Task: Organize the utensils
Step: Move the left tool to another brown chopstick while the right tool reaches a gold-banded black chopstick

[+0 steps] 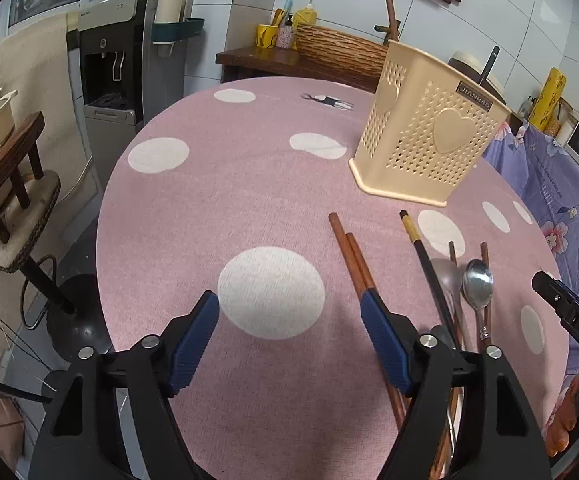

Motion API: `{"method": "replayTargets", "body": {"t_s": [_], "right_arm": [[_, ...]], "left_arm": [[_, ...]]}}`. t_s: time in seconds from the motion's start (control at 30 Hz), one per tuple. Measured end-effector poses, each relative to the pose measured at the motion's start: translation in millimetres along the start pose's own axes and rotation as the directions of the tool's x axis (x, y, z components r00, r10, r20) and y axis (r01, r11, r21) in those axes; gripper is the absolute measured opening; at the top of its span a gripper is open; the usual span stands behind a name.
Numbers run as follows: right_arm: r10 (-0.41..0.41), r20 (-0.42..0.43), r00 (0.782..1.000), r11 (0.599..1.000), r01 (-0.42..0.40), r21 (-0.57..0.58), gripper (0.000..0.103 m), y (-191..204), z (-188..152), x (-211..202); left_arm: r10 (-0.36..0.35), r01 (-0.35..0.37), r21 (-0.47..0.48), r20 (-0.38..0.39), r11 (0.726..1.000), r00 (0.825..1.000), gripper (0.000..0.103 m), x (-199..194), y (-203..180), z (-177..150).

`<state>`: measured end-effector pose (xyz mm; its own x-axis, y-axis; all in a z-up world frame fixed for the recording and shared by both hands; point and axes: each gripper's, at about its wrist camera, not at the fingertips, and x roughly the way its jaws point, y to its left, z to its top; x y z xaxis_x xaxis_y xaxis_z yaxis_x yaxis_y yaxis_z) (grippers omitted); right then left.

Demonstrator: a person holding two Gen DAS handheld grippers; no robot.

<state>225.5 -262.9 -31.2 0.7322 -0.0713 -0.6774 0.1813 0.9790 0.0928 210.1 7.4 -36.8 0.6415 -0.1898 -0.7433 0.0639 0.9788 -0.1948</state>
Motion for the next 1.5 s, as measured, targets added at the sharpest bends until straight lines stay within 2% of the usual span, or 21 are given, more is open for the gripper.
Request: {"method": "replayTargets", "body": {"t_s": [0.4, 0.63, 0.8, 1.03, 1.23, 1.4, 1.5], "right_arm": [[-0.013, -0.022, 1.0, 1.0, 0.013, 0.003, 0.063, 1, -5, 3], [-0.013, -0.024, 1.0, 1.0, 0.014, 0.019, 0.063, -3, -8, 2], [-0.013, -0.028, 1.0, 0.999, 0.014, 0.03, 0.063, -6, -10, 1], [-0.019, -0.033, 0.999, 1.0, 0.019, 0.017, 0.063, -1, -10, 2], [-0.032, -0.034, 0.999, 0.999, 0.032, 0.017, 0.063, -3, -11, 2], [-0.038, -0.041, 0.998, 0.999, 0.039, 0.021, 0.063, -5, -7, 4], [-0.036, -0.033, 0.999, 0.999, 0.037, 0.017, 0.063, -3, -5, 1]], "left_arm": [[-0.024, 0.024, 0.001, -0.058, 1.0, 0.998, 0.052, 12, -3, -6], [-0.048, 0.052, 0.056, -0.069, 0.997, 0.996, 0.049, 20, -28, -5], [0.003, 0.004, 0.104, -0.06, 0.995, 0.998, 0.043, 24, -38, -8], [0.035, -0.027, 0.107, -0.07, 0.994, 0.997, 0.043, 29, -42, -2], [0.078, -0.07, 0.154, -0.051, 0.986, 0.996, 0.042, 35, -50, 0], [0.091, -0.082, 0.159, -0.053, 0.984, 0.994, 0.028, 33, -45, 1], [0.096, -0.086, 0.161, -0.055, 0.983, 0.994, 0.023, 34, -41, 3]]}}
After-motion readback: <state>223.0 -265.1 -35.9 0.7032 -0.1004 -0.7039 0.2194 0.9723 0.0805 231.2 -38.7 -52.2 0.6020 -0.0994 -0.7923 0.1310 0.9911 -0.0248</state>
